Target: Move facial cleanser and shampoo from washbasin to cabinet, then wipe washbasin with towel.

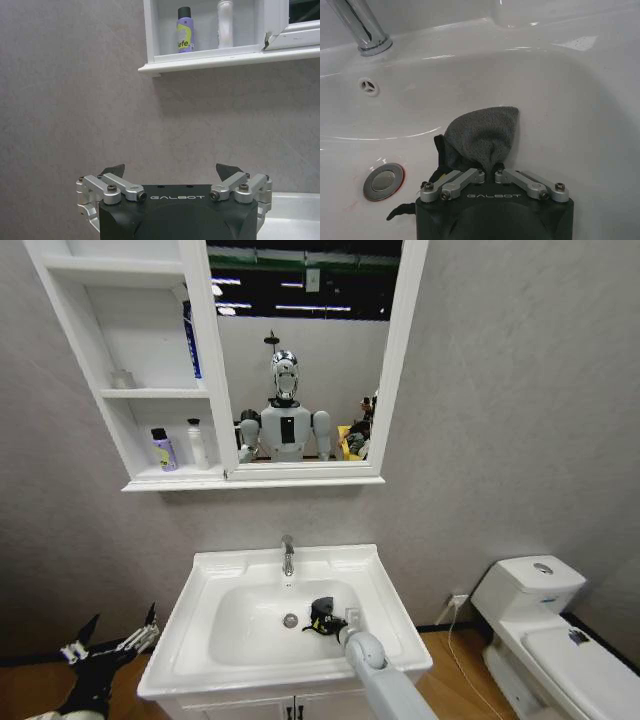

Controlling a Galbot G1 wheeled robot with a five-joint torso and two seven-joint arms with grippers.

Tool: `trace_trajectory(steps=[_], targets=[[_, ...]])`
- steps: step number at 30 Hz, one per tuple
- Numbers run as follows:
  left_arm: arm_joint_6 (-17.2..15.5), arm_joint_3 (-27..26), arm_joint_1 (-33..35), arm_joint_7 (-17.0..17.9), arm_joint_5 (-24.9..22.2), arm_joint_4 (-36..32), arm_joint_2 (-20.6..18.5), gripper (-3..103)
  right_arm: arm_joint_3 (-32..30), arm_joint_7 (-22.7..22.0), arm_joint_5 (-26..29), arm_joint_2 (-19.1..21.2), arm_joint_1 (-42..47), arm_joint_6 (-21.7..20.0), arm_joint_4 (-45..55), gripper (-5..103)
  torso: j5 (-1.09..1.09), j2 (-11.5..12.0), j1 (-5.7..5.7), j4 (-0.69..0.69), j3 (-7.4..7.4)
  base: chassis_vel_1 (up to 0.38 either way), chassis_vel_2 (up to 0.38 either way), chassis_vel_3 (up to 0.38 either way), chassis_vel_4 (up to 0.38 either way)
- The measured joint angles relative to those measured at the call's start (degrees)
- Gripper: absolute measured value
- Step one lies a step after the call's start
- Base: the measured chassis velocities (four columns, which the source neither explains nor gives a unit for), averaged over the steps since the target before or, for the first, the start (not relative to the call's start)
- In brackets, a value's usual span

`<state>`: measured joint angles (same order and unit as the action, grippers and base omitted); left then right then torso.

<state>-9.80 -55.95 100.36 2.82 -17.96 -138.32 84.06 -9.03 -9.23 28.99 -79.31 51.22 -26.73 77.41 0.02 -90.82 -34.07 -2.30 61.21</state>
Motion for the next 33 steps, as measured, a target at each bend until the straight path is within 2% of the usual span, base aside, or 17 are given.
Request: trace_trajectory(steps=[10,14,17,22,33], targets=[[0.0,0.0,0.0,0.0,0.0,0.0,0.0,100,-1.0,-1.0,-1.9,2.0,1.6,1.1,3.4,4,0.01,0.0,0.01,0.0,0.0,0.0,0.0,0.0,0.0],[0.0,0.0,0.0,0.0,0.0,0.0,0.0,100,-1.6,0.6,-3.6,2.4,1.6,4.0,3.5,4,-0.01,0.0,0.0,-0.01,-0.01,0.0,0.0,0.0,0.0],[0.0,0.0,0.0,0.0,0.0,0.0,0.0,100,-2.0,3.6,-6.0,2.9,1.2,7.5,3.7,4,-0.02,0.0,0.0,-0.01,-0.02,0.0,0.0,0.0,0.0],[0.0,0.0,0.0,0.0,0.0,0.0,0.0,100,-2.3,6.0,-8.5,3.2,1.1,10.1,4.2,4,-0.02,0.0,0.01,0.0,-0.02,0.0,0.0,0.0,0.0],[0.0,0.0,0.0,0.0,0.0,0.0,0.0,100,-5.8,5.1,-11.8,4.6,-2.8,10.0,5.0,4,-0.01,0.0,0.0,0.01,-0.02,0.0,0.0,0.0,0.0]])
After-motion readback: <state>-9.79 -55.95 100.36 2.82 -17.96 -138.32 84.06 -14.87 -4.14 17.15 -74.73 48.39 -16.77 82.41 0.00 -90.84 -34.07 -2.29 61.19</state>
